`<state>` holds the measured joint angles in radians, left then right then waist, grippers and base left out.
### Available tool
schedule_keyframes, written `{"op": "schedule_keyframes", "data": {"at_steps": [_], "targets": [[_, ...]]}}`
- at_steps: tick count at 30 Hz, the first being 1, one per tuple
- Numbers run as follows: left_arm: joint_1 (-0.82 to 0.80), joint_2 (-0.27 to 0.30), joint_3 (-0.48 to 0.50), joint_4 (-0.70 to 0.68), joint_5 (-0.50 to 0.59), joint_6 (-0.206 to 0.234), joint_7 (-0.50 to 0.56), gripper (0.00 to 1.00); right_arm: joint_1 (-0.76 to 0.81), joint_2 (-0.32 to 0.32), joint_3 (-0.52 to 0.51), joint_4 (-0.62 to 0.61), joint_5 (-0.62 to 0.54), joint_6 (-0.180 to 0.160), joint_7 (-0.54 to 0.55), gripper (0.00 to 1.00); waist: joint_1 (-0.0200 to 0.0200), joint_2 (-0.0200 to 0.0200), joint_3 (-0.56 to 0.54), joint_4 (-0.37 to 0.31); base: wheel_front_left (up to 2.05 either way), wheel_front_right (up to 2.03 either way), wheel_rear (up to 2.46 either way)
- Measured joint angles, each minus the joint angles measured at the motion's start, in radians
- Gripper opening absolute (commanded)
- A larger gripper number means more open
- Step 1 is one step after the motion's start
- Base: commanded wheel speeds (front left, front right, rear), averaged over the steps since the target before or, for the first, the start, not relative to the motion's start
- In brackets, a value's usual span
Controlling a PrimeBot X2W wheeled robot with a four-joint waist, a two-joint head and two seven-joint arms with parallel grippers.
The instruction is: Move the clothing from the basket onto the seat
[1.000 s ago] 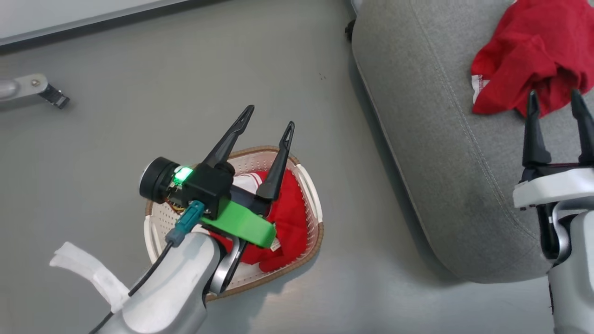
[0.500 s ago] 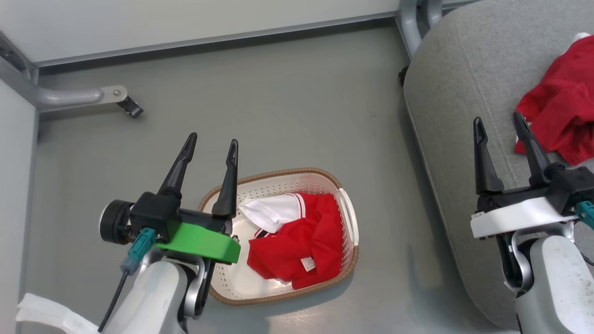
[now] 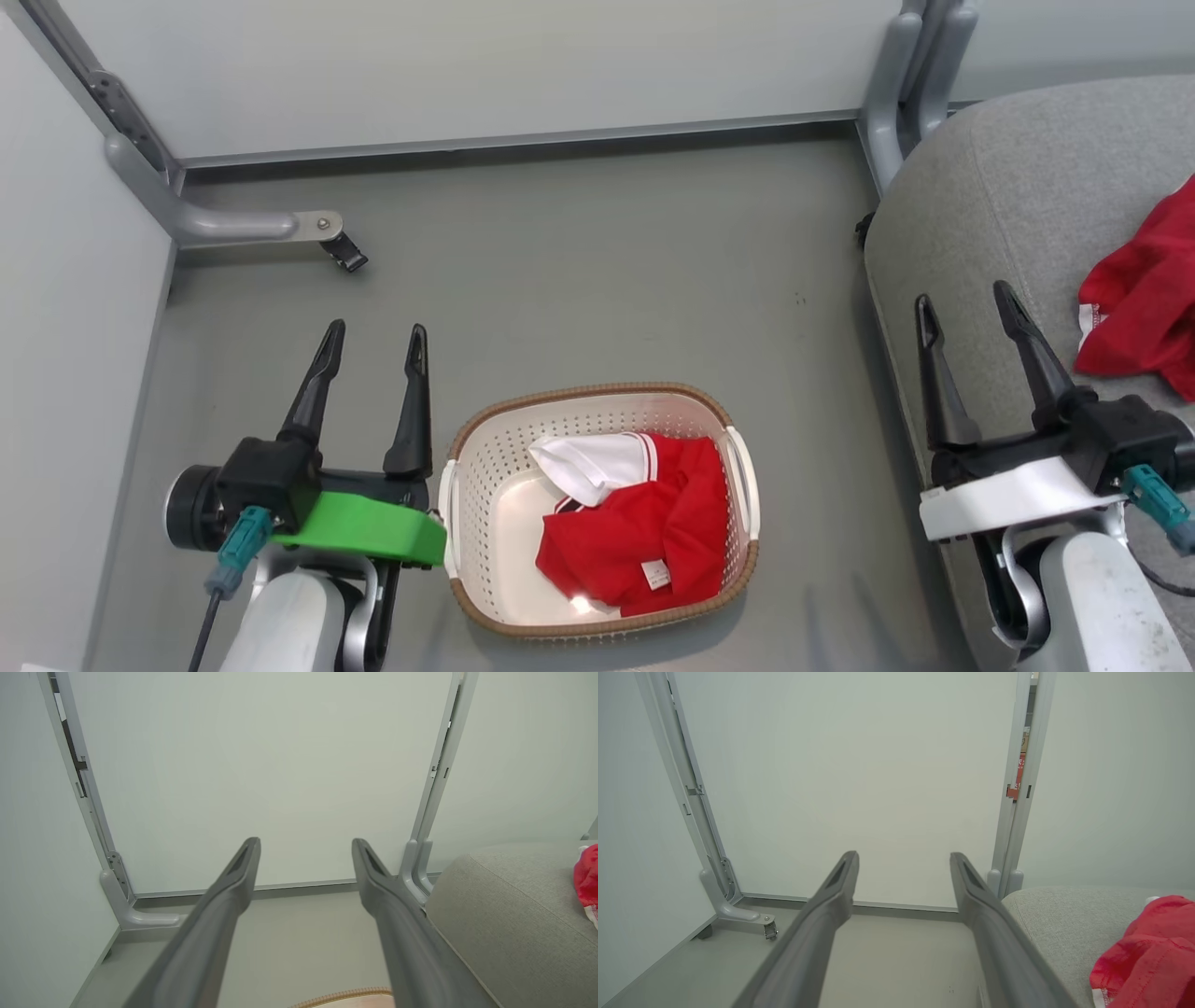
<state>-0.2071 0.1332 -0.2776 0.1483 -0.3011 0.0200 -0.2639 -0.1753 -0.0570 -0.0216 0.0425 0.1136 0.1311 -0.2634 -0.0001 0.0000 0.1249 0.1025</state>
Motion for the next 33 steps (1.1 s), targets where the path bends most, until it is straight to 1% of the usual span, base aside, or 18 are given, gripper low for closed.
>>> {"op": "schedule_keyframes", "data": {"at_steps": [8, 18, 33], "targets": [[0.051, -0.027, 0.070, 0.015, 0.031, -0.035, 0.000, 1.00, 0.083, 0.006, 0.004, -0.018, -0.010, 0.000, 0.000, 1.00, 0.0000, 0.0000, -0.045, 0.013, 0.00, 0.00, 0.00], [0.100, -0.053, 0.113, 0.031, 0.066, -0.064, 0.000, 1.00, 0.146, 0.008, -0.012, -0.017, 0.005, 0.000, 0.000, 1.00, 0.0000, 0.0000, -0.077, 0.017, 0.00, 0.00, 0.00], [0.116, -0.072, 0.160, 0.048, 0.091, -0.092, 0.000, 1.00, 0.161, 0.008, -0.014, 0.000, 0.010, 0.000, 0.000, 1.00, 0.0000, 0.0000, -0.095, 0.018, 0.00, 0.00, 0.00]]}}
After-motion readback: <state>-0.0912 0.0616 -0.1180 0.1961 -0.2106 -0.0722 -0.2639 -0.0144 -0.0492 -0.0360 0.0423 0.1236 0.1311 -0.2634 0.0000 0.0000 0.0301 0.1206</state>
